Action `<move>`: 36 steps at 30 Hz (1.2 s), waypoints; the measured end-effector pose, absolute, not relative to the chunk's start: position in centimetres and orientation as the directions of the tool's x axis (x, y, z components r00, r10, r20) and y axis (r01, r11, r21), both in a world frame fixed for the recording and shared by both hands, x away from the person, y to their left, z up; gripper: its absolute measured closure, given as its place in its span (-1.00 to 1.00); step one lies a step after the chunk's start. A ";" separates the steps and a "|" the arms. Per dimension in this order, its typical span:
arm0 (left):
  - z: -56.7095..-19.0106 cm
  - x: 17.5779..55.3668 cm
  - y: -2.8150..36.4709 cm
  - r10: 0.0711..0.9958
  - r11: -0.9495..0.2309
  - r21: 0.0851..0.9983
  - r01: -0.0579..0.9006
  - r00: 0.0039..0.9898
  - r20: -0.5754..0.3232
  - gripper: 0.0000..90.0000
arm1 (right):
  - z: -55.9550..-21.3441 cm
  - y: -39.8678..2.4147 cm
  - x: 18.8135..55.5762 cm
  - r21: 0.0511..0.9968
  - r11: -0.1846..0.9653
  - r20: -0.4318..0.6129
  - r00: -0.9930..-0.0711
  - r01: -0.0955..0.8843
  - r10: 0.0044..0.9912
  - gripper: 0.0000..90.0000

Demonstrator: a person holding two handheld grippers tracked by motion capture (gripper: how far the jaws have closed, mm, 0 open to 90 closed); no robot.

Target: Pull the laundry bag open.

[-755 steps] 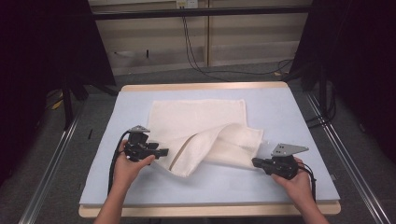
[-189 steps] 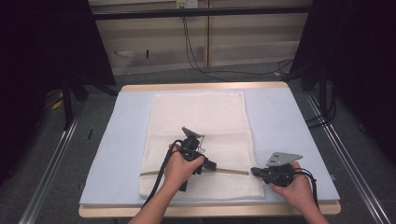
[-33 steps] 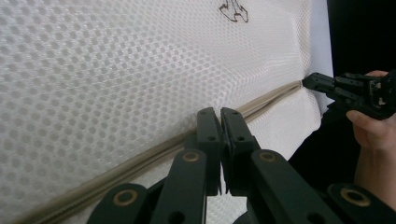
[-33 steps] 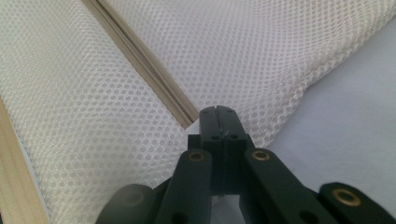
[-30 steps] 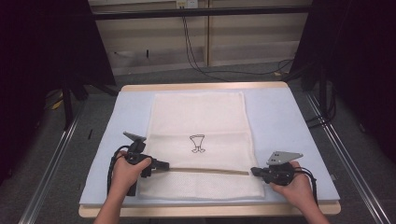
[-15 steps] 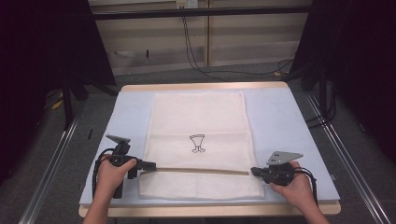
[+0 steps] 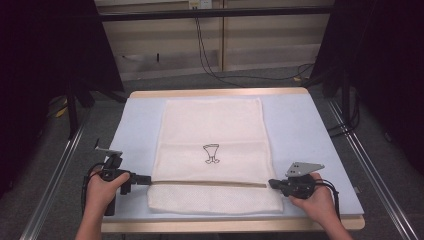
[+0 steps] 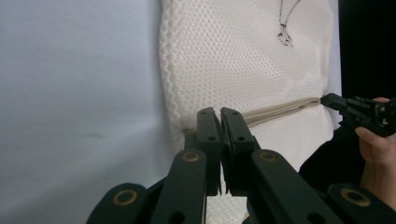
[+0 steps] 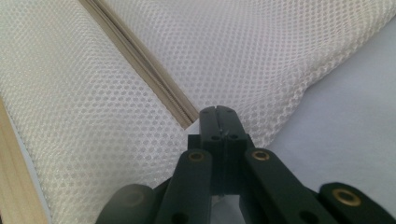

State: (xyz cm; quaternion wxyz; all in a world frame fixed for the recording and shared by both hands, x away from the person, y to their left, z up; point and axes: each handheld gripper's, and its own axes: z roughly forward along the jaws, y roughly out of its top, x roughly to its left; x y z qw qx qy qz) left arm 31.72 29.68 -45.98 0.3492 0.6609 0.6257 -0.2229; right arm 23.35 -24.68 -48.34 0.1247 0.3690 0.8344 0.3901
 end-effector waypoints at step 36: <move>-45.0 31.3 31.1 0.808 0.059 0.496 0.866 0.251 -0.533 -0.08 | -46.6 -27.6 23.5 0.854 0.236 0.038 -0.508 0.464 0.861 -0.13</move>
